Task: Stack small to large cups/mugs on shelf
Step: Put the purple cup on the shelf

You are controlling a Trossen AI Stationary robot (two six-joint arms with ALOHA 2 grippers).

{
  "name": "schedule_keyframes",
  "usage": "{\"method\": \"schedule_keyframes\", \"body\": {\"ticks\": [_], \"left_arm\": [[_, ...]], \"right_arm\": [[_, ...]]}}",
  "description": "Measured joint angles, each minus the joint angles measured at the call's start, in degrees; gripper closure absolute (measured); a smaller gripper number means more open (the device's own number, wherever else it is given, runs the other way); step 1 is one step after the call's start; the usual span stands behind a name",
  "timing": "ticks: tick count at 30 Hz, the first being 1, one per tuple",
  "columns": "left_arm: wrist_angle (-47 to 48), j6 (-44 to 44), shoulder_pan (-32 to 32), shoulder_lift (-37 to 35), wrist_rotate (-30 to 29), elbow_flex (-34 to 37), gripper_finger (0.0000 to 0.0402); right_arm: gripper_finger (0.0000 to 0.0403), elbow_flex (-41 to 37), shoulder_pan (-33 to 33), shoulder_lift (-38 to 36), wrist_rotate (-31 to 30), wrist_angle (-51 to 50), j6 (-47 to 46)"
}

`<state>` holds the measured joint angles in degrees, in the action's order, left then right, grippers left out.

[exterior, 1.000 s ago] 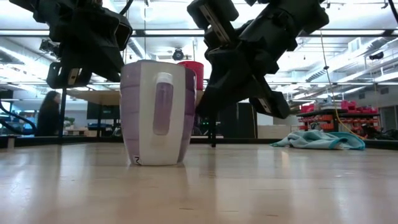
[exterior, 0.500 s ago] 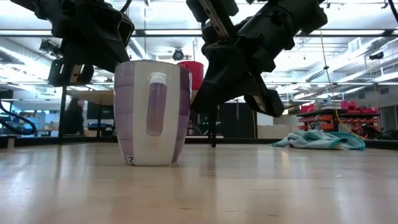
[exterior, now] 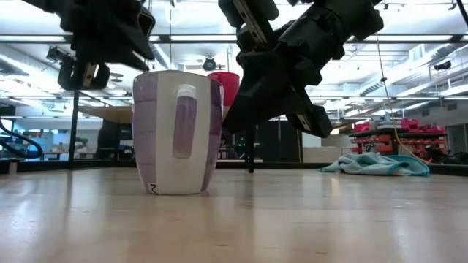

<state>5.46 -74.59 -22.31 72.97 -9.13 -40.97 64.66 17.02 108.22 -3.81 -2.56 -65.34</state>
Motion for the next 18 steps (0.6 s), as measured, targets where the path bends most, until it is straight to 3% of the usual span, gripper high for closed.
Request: {"method": "schedule_keyframes", "body": {"ticks": [9,18], "left_arm": [[10.2,-0.4,0.0,-7.3,-2.3,-1.2,0.0351],[41.4,1.8,0.0,-6.9,-8.4,-18.6,0.0351]], "right_arm": [[0.0365,0.0,0.0,-1.2,-0.9,-0.2,1.1],[0.0364,0.0,0.0,-3.6,-1.9,-1.0,1.5]]}}
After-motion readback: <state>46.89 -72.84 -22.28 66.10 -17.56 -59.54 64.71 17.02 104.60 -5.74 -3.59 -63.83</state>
